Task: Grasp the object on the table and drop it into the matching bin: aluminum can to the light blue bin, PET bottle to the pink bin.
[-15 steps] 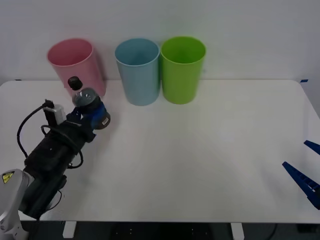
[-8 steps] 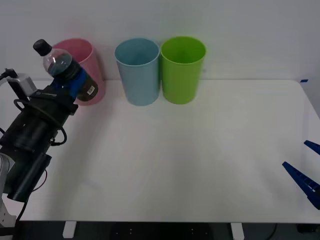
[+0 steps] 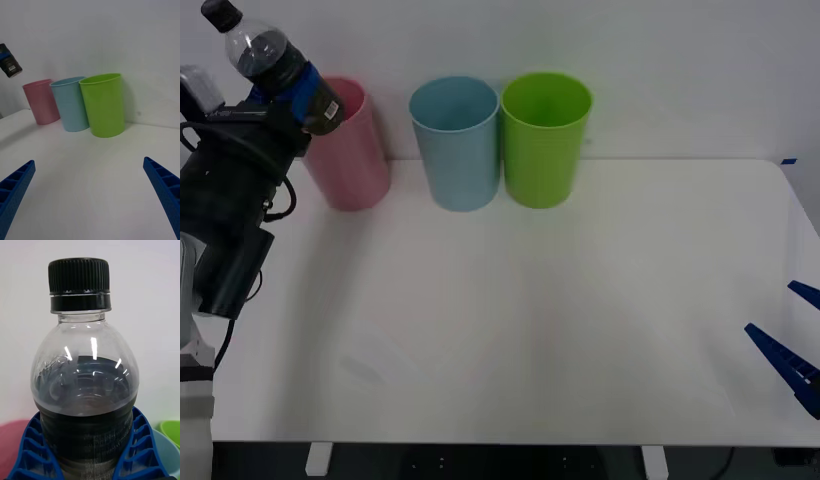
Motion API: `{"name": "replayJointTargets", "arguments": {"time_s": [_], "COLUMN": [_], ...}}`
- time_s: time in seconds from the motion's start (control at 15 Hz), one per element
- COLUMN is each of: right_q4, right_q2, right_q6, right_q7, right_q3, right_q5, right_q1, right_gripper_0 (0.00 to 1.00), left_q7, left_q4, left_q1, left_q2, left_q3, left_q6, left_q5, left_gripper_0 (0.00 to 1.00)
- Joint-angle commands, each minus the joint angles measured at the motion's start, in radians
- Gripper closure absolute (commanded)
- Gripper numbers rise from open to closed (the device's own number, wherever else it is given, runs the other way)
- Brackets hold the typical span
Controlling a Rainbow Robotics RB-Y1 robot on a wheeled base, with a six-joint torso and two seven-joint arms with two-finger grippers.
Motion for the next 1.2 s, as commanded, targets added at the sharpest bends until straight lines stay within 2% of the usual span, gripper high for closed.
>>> {"name": "replayJointTargets", "arguments": {"time_s": [0.07, 0.53, 0.8, 1.0, 1.2], "right_q4": [0.0, 0.0, 0.0, 0.0, 0.0], "right_q2": [0.0, 0.0, 0.0, 0.0, 0.0], "right_q6": [0.0, 0.0, 0.0, 0.0, 0.0], "right_q7": [0.0, 0.0, 0.0, 0.0, 0.0], "right_q3": [0.0, 0.0, 0.0, 0.0, 0.0], "right_q5": [0.0, 0.0, 0.0, 0.0, 0.0], "right_q1": [0.0, 0.0, 0.0, 0.0, 0.0], "right_gripper_0": [0.0, 0.0, 0.0, 0.0, 0.0], "left_q7": [-0.009, -0.056, -0.078, -0.088, -0.088], "left_q4": [0.125, 0.466, 0.63, 0.71, 0.719], "left_q1": [-0.115, -0.351, -0.464, -0.524, -0.533], "left_q2": [0.028, 0.137, 0.166, 0.171, 0.168], "left_q3": [0.026, 0.036, 0.043, 0.043, 0.039], "left_q6": [0.0, 0.006, 0.011, 0.022, 0.028], "left_q5": [-0.047, -0.174, -0.251, -0.291, -0.302], "left_gripper_0": [1.0, 1.0, 1.0, 1.0, 1.0]}}
